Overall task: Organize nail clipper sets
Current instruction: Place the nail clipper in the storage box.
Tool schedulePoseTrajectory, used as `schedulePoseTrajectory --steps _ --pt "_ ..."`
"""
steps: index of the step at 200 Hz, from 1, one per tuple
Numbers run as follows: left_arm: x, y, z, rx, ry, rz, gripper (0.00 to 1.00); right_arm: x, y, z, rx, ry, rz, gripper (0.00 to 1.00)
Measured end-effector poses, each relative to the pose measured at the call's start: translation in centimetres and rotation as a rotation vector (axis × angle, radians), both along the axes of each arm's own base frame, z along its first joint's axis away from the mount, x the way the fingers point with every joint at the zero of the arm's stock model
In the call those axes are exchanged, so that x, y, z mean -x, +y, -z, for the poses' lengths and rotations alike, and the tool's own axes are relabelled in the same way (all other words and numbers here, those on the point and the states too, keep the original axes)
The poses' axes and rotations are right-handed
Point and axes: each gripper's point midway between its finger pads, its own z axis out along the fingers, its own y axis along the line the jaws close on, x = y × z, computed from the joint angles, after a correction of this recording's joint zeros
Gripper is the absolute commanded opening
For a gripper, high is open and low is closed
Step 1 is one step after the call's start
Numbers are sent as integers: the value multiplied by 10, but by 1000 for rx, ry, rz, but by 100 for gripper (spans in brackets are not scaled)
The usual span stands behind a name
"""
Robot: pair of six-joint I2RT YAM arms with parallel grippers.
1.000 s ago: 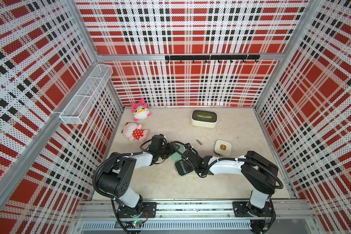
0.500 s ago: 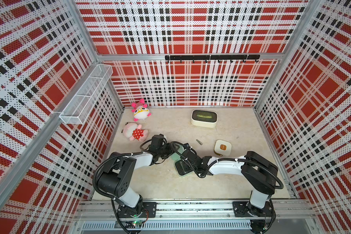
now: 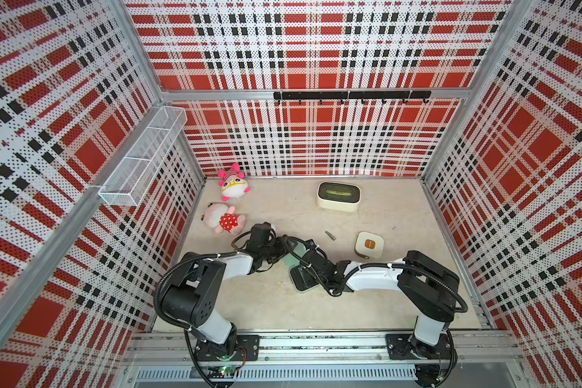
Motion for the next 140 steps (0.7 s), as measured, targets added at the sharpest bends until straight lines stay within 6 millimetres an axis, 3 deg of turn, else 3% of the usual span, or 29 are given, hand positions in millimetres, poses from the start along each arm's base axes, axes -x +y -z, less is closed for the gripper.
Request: schedulePoseTrajectory --steps 36,140 --pt "-1 0 0 1 -2 -1 77 1 0 1 -5 -6 3 13" --pt "-1 0 0 1 -3 -1 77 1 -2 2 -5 -3 17 27"
